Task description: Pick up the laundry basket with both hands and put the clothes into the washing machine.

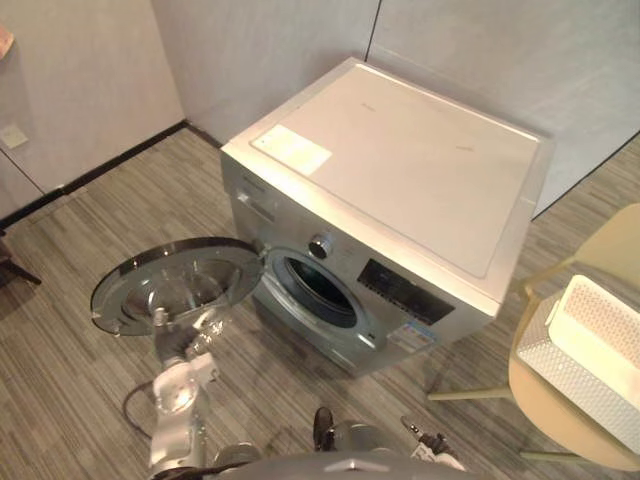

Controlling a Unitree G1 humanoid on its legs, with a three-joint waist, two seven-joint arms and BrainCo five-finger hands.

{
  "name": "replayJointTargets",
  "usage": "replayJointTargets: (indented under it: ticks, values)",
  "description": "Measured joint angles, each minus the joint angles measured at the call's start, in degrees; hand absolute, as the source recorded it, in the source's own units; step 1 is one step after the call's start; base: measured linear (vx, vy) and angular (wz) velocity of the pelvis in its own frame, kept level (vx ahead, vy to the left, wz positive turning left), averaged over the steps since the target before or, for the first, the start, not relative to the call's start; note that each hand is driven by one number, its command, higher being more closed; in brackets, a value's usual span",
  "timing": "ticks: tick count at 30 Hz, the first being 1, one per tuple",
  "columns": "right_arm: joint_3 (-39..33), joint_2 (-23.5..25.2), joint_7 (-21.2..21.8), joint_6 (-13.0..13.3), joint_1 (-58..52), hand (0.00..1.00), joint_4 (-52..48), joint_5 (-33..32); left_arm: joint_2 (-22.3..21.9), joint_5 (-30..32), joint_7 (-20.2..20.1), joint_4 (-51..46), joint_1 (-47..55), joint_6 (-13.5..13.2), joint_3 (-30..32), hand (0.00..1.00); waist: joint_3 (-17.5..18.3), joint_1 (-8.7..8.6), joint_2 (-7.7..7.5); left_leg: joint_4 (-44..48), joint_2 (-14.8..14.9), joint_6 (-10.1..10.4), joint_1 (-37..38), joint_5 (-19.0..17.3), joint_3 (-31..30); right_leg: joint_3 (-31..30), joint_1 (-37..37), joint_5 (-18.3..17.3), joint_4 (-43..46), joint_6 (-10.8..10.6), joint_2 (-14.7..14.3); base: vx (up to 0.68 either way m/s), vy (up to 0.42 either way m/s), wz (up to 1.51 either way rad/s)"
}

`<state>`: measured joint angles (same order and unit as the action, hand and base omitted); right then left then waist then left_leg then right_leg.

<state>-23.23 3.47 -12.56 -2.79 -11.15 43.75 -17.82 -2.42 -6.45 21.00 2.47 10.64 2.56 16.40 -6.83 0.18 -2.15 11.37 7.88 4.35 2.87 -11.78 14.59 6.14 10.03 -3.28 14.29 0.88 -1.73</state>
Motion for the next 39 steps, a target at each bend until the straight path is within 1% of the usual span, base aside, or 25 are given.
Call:
replayJointTargets:
  ticks: [1,2,3,4,5,6,8,9,10,12,13,15,17,19,20,21,23,24,25,28,30,31,33,36,39]
  values:
    - [0.0,0.0,0.0,0.0,-0.1,0.00,0.0,0.1,0.8,0.1,0.3,0.1,-0.4,0.1,1.3,0.00,0.1,0.01,-0.08,0.0,-0.1,0.0,-0.3,0.0,0.0,-0.4,0.1,0.4,-0.6,-0.2,0.0,-0.08,0.053,-0.05]
    - [0.0,0.0,0.1,-0.1,-0.1,0.00,0.1,0.2,3.0,1.2,0.9,0.8,-1.3,0.4,3.7,0.00,0.2,0.00,-0.27,-0.1,-0.4,-0.2,-1.1,0.1,0.1,-0.8,0.1,1.1,-2.0,-0.3,0.0,-0.08,0.047,-0.07]
    - [-0.1,-0.1,0.1,-0.2,-0.2,0.00,0.2,0.2,5.6,2.2,1.5,2.6,-2.5,0.8,6.2,0.00,0.2,0.06,-0.10,-0.6,-0.6,-0.4,-1.6,0.5,0.2,-1.0,0.1,2.5,-4.0,-0.3,0.0,-0.08,0.045,-0.05]
    - [-0.1,-0.1,0.2,-0.2,-0.2,0.00,0.2,0.2,7.0,2.4,1.7,3.9,-3.4,1.1,7.3,0.00,0.3,0.03,-0.11,-0.7,-0.7,-0.4,-2.1,0.7,0.2,-1.1,0.1,3.2,-5.1,-0.3,0.0,-0.06,0.038,-0.06]
    - [-0.2,-0.4,1.1,-0.2,0.1,0.00,0.8,0.3,9.8,3.7,2.3,7.4,-5.6,1.7,9.6,0.00,0.3,0.06,-0.20,-0.7,-1.1,-0.5,-2.5,1.0,0.2,-1.4,0.1,4.7,-7.1,-0.3,-0.1,-0.03,0.030,-0.05]
    - [-0.2,-0.7,1.5,-0.2,0.4,0.00,1.3,0.3,11.2,4.2,2.4,9.6,-6.7,2.0,10.7,0.00,0.3,0.01,-0.16,-0.6,-1.3,-0.5,-2.9,1.2,0.2,-1.6,0.1,5.5,-8.1,-0.3,-0.3,-0.05,0.030,-0.08]
    - [-0.4,-2.2,2.2,-0.5,1.3,0.00,3.3,0.3,17.7,4.4,2.2,19.2,-11.0,2.9,13.7,0.00,0.2,-0.15,-0.21,-0.5,-1.7,-0.7,-4.5,1.7,0.5,-2.5,0.2,8.5,-11.9,-0.3,-0.3,-0.06,0.028,-0.10]
    - [-0.7,-2.6,2.2,-0.5,1.3,0.00,3.6,0.3,19.5,4.4,2.0,21.5,-12.1,3.2,14.1,0.00,0.2,-0.19,-0.28,-0.4,-1.8,-0.9,-4.9,1.8,0.6,-2.6,0.2,9.2,-12.8,-0.3,-0.3,-0.06,0.030,-0.14]
    - [-0.7,-3.8,2.4,-0.7,1.9,0.00,4.9,0.4,24.7,4.5,1.0,26.7,-14.9,3.9,15.1,0.00,-0.3,-0.19,-0.86,-0.3,-2.0,-1.2,-5.7,2.0,0.9,-3.1,0.2,10.6,-14.5,-0.2,-0.3,-0.05,0.024,-0.11]
    - [-0.9,-4.3,2.5,-0.8,2.4,0.00,5.1,0.6,28.5,4.6,0.5,29.6,-16.9,4.0,15.1,0.00,-1.1,-0.23,-1.54,0.2,-2.1,-1.3,-6.2,2.1,1.0,-3.4,0.3,11.5,-15.4,-0.1,-0.3,-0.06,0.022,-0.10]
    - [-1.2,-4.5,2.6,-0.8,2.8,0.00,5.1,0.9,31.1,4.6,-0.2,31.2,-18.6,4.1,15.2,0.00,-1.8,-0.21,-2.13,0.8,-2.1,-1.3,-6.9,2.1,1.0,-3.7,0.6,11.9,-15.7,0.0,-0.3,-0.10,0.024,-0.09]
    - [-1.5,-5.2,3.1,-0.7,4.0,0.00,5.0,1.6,38.0,4.6,-0.9,35.1,-24.3,4.1,15.0,0.00,-3.2,-0.38,-4.06,3.3,-2.1,-1.3,-10.5,1.9,0.5,-3.8,3.0,13.2,-15.9,0.1,0.1,-0.16,0.032,0.01]
    - [-1.4,-5.5,3.8,-0.6,4.9,0.00,5.0,1.5,43.4,5.0,-1.9,38.5,-30.0,4.2,14.1,0.00,-5.1,-0.81,-5.54,7.0,-1.6,-1.4,-14.2,0.8,-0.7,-3.8,4.3,14.1,-16.7,-0.1,0.3,-0.15,0.055,0.09]
    - [-0.6,-5.9,3.8,-0.5,5.2,0.00,5.0,1.3,46.9,5.6,-2.5,40.8,-33.9,4.3,11.8,0.00,-6.5,-0.76,-6.50,10.2,-0.9,-1.5,-16.5,-0.3,-1.0,-3.9,4.8,15.1,-17.4,-0.1,0.0,-0.12,0.062,-0.01]
    - [-0.1,-6.2,3.9,-0.4,5.2,0.00,5.0,1.3,47.8,5.6,-2.7,41.4,-35.0,4.4,10.8,0.00,-6.8,-0.78,-6.79,11.2,-0.8,-1.5,-17.3,-0.6,-1.2,-3.9,5.1,15.3,-17.4,-0.1,-0.1,-0.16,0.070,-0.01]
    - [0.3,-6.3,3.9,0.0,5.2,0.00,4.9,1.2,49.8,5.6,-3.0,42.7,-38.3,4.5,8.4,0.00,-7.4,-0.75,-7.47,13.4,-0.4,-1.4,-19.5,-1.2,-1.5,-3.9,6.2,15.9,-17.4,-0.2,-0.4,-0.09,0.032,0.03]
    - [1.5,-6.3,3.9,0.2,5.3,0.00,4.9,0.0,51.9,5.7,-3.7,44.1,-41.9,4.8,5.4,0.00,-8.7,-0.76,-8.30,15.1,-0.2,-1.8,-21.0,-1.6,-1.9,-3.9,6.8,16.5,-17.4,-0.3,-0.5,-0.12,0.062,0.05]
    - [2.5,-6.3,4.0,0.3,5.3,0.00,4.9,-0.4,52.8,6.1,-4.1,44.4,-43.7,5.0,3.6,0.00,-9.2,-0.79,-8.42,16.0,-0.1,-1.9,-22.1,-1.7,-2.1,-3.9,7.5,16.7,-17.4,-0.2,-0.4,-0.10,0.067,0.05]
    - [2.9,-6.2,4.1,0.3,5.4,0.00,4.8,-0.5,53.3,6.6,-4.2,44.4,-44.7,5.0,2.8,0.00,-9.6,-0.73,-8.95,16.3,-0.2,-1.9,-22.5,-1.8,-2.2,-3.9,7.7,16.9,-17.3,-0.2,-0.4,-0.11,0.067,0.07]
    - [4.8,-6.2,4.5,0.8,6.0,0.00,4.3,-1.1,54.5,6.8,-4.3,44.4,-49.6,5.1,-0.8,0.00,-12.2,-0.68,-9.42,17.7,-0.4,-2.0,-24.6,-1.8,-3.4,-3.8,8.5,17.4,-17.4,0.0,-0.2,-0.09,0.049,0.15]
    - [5.7,-6.2,4.5,1.4,6.2,0.00,4.1,-2.4,55.3,8.0,-4.3,44.4,-51.1,5.2,-2.9,0.00,-13.2,-0.56,-9.71,17.8,-0.5,-2.0,-25.4,-1.7,-3.5,-3.8,9.2,17.5,-17.3,0.0,-0.1,-0.06,0.031,0.08]
    - [6.1,-6.2,4.5,1.5,6.1,0.00,3.9,-2.7,55.4,8.1,-4.3,44.4,-51.3,5.2,-3.3,0.00,-13.4,-0.50,-9.73,17.8,-0.5,-2.0,-25.6,-1.7,-3.6,-3.8,9.5,17.5,-17.3,0.0,-0.1,-0.03,0.012,0.00]
    - [6.7,-6.2,4.5,1.5,6.5,0.00,3.6,-3.3,55.5,10.6,-4.6,44.4,-52.9,5.8,-4.9,0.00,-14.4,-0.23,-9.81,17.8,-0.5,-2.1,-26.3,-1.5,-3.7,-3.8,10.1,17.7,-17.4,0.2,-0.1,0.00,0.000,0.00]
    - [8.1,-6.2,4.6,1.8,7.2,0.00,2.2,-3.3,55.7,13.5,-5.2,44.4,-54.8,6.2,-7.6,0.00,-16.3,-0.44,-10.02,17.6,-0.5,-2.2,-26.2,-1.3,-3.8,-3.9,10.1,17.8,-17.4,0.3,-0.2,0.00,0.000,0.00]
    - [9.5,-6.3,4.6,1.8,7.5,0.00,2.1,-3.2,54.9,13.1,-5.1,44.2,-54.6,6.2,-7.9,0.00,-16.6,-0.78,-10.13,17.4,-0.5,-2.3,-26.0,-1.3,-3.9,-4.1,10.0,17.9,-17.4,0.3,-0.3,0.00,0.000,0.00]
